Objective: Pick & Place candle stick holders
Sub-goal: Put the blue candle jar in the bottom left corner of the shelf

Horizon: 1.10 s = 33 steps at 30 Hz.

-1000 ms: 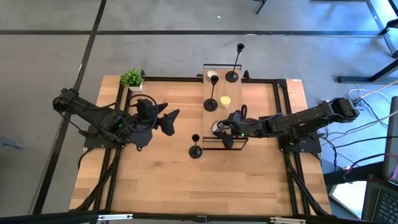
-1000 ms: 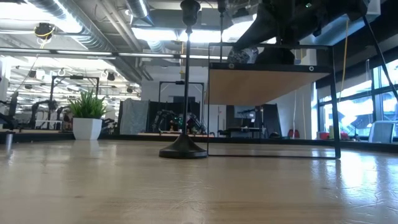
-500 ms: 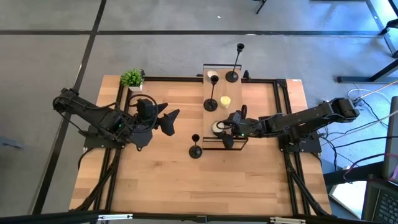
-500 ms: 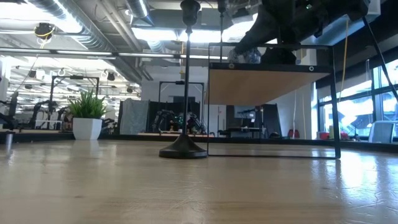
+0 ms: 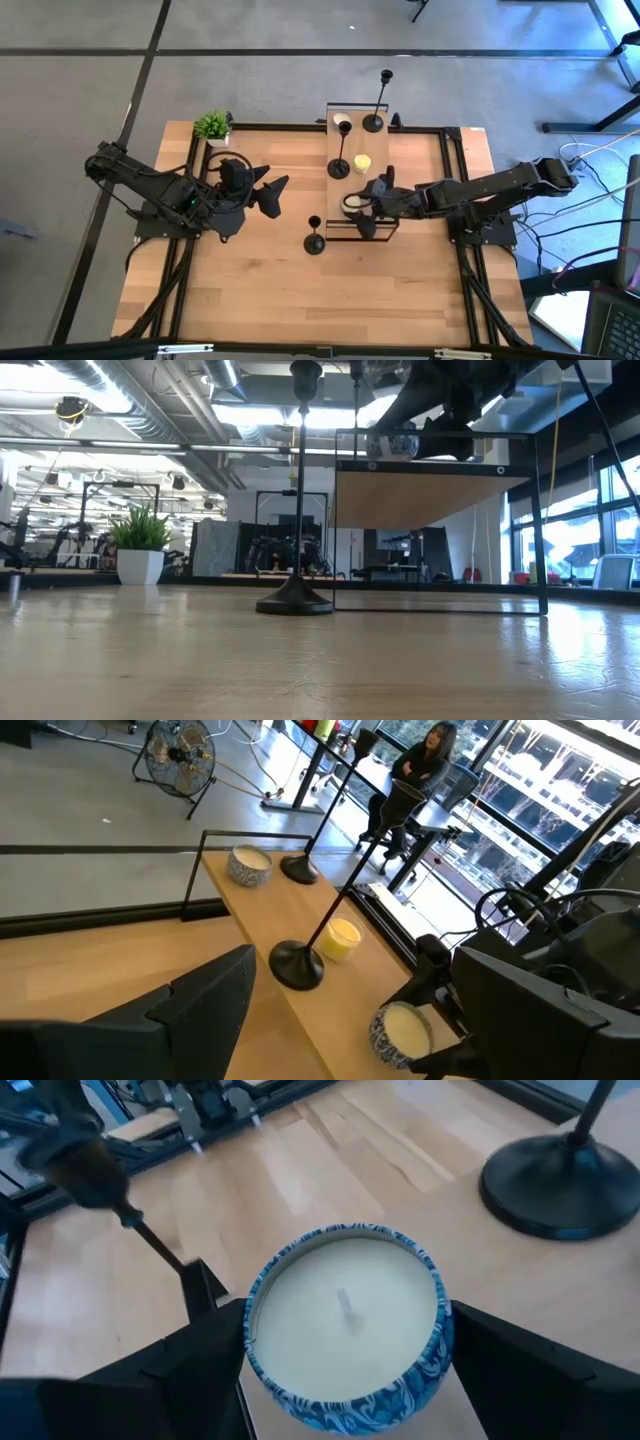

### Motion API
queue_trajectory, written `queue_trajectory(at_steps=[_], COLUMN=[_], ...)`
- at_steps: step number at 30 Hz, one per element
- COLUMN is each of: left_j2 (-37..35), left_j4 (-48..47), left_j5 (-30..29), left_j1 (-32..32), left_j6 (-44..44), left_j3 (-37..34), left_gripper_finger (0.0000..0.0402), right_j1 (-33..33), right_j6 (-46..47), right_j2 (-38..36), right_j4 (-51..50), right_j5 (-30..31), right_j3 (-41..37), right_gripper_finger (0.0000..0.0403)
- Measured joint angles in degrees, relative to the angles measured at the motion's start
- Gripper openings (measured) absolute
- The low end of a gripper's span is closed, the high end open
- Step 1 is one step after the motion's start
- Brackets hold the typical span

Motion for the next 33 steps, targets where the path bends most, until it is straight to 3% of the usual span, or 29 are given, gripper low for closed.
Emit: queue_trajectory(at_steps=[33], left_j2=[0.00], left_j4=[0.46], left_j5=[-0.38], left_j1=[-0.02], left_j6=[-0.55], left_j3=[0.00], left_gripper_finger=[0.0333], right_j1=[0.00], right_j6=[-0.09], right_j2=[2.03], right_j4=[0.25], right_j5=[-1.77], right_j3=[0.02], right_gripper_finger=[0.0332])
